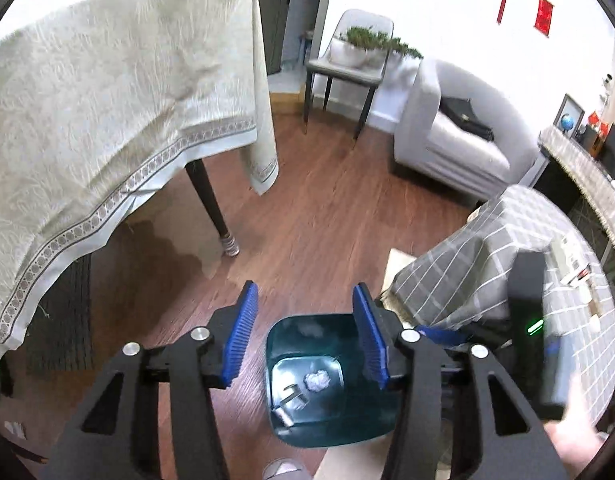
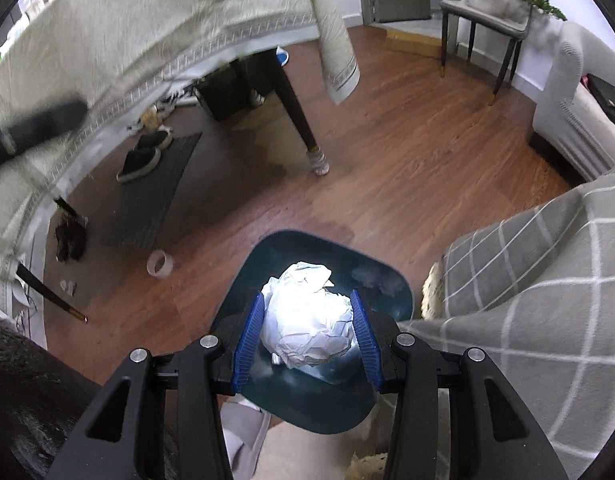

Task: Collect trash
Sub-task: 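Drop the tissue pack from the left tool into the bin while the right tool drops the paper, then move both open tools back over the table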

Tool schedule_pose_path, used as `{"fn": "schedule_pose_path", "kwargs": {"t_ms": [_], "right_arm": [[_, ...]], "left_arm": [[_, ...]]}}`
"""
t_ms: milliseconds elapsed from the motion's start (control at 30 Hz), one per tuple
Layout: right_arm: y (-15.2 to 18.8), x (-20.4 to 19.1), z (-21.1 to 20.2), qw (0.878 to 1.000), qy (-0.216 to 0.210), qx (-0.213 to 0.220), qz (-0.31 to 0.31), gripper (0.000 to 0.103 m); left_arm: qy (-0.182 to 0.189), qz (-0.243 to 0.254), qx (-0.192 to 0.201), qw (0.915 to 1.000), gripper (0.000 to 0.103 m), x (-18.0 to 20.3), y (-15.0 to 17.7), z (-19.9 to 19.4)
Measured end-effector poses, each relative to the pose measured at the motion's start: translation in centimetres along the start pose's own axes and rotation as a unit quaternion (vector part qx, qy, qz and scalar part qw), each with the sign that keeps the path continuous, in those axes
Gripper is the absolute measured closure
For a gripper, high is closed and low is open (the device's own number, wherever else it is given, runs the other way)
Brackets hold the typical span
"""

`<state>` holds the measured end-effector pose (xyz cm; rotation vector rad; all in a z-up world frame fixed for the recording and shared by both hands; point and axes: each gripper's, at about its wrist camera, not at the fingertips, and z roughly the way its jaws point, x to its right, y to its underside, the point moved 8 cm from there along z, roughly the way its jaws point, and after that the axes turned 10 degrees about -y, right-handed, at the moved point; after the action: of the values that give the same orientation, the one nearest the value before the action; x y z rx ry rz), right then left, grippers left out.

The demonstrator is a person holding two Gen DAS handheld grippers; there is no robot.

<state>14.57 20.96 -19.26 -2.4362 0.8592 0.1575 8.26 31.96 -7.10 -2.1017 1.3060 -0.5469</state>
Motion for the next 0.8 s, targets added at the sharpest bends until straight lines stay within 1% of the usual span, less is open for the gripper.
{"fn": "schedule_pose_path", "kwargs": {"t_ms": [100,167,233,333,533,600,800], "right_arm": [[0.5,-0.2,0.3,1.0,0.001,-0.005,0.0,0.052],[0.6,-0.3,0.1,1.0,0.004,-0.005,-0.003,0.048],[1.0,-0.3,-0.4,1.0,0.003,-0.004,-0.002,0.047],[1.3,-0.1,-1.9,1.0,-0.014,0.012,0.006,0.047],[1.1,-0.2,-6.7,0.998,-0.028,0.054,0.004,0.047],[1.0,-0.3,-8.6,0.997,-0.032,0.071,0.004,0.048],[1.3,0.3,-13.5,0.994,-0.024,0.111,0.002,0.048]], "left_arm": [[0.01,0.0,0.012,0.9999,0.052,0.6,-0.6,-0.8],[0.004,0.011,0.024,0.9996,0.052,1.0,-1.0,-1.4],[0.007,0.013,0.034,0.9993,0.052,1.4,-1.4,-2.0],[0.03,0.008,0.045,0.9985,0.052,2.4,-2.0,-2.9],[0.049,0.019,0.077,0.9957,0.049,5.0,-3.1,-4.7],[0.058,0.016,0.082,0.9948,0.048,6.1,-3.3,-5.4],[0.074,0.016,0.094,0.9927,0.046,8.6,-3.8,-6.2]]}}
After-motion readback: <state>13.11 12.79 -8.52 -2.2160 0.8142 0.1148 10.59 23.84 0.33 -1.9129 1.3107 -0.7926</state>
